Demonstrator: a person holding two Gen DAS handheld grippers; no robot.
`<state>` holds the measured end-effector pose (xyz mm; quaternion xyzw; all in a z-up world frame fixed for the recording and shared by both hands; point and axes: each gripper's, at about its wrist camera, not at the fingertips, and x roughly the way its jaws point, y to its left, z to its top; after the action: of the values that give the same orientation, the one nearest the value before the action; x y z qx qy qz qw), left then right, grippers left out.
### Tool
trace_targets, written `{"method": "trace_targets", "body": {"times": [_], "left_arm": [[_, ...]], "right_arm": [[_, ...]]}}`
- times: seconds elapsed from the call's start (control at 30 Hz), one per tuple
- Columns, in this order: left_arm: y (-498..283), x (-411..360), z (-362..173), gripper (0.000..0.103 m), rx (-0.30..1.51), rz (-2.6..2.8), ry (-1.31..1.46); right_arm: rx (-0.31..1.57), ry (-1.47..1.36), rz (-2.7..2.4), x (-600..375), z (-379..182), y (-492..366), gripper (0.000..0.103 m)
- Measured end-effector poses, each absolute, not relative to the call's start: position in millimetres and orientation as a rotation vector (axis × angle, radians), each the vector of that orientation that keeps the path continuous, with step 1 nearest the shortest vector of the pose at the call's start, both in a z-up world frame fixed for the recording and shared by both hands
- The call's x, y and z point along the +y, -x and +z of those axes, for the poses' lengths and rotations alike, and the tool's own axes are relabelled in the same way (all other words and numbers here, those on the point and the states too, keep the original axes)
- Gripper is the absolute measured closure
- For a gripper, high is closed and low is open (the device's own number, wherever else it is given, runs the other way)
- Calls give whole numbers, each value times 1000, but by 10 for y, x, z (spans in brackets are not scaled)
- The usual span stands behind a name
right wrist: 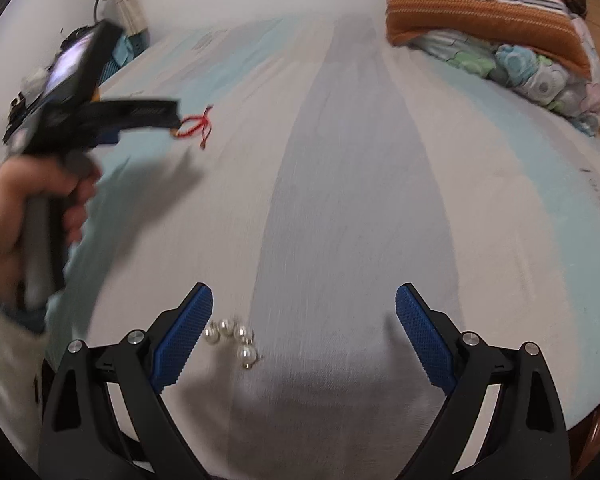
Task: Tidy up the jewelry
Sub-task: 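Move both tools back over the red cord bracelet and pearl earrings, then grasp the red cord bracelet with the left tool while the right tool grasps the pearl earrings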
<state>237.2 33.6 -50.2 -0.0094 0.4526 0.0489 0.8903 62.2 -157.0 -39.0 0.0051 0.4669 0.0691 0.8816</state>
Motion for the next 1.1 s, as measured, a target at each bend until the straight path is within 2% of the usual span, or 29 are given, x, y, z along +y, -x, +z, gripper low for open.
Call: {"method": "trace_targets", "body": {"times": [0.1, 0.33, 0.5, 0.57, 0.6, 0.63, 0.67, 0.73, 0.77, 0.83, 0.97, 1.0, 1.1], "left_arm": [[-2553, 415, -659, 15, 972, 115, 32], [-2726, 505, -763, 12, 951, 152, 51], [-2716, 508, -801, 14, 943, 137, 33], [-2715, 500, -791, 22, 943, 120, 33], [-2708, 490, -786, 31, 944, 104, 30], [-2704, 476, -784, 38, 945, 91, 26], [-2703, 460, -779, 43, 945, 82, 21], [-2686, 440, -767, 61, 944, 67, 20], [-2679, 440, -764, 65, 944, 63, 18], [-2671, 452, -762, 83, 943, 55, 24], [-2639, 484, -744, 87, 938, 40, 39], [-2633, 487, -735, 100, 937, 38, 38], [-2609, 468, -701, 101, 933, 25, 36]], "right_arm": [[1000, 4, 177, -1510, -478, -619, 18], [1055, 35, 209, -1404, -657, -686, 25], [1053, 58, 227, -1357, -629, -644, 47], [1054, 62, 239, -1368, -627, -642, 63], [1054, 64, 244, -1355, -623, -635, 67], [1054, 67, 247, -1350, -620, -636, 76], [1054, 68, 253, -1339, -620, -630, 81], [1050, 66, 259, -1338, -614, -637, 85], [1048, 65, 259, -1340, -611, -637, 87], [1042, 52, 261, -1367, -609, -650, 88], [1024, 32, 251, -1416, -585, -675, 90], [1020, 28, 245, -1433, -579, -688, 90], [1008, 11, 232, -1480, -558, -707, 90]]}}
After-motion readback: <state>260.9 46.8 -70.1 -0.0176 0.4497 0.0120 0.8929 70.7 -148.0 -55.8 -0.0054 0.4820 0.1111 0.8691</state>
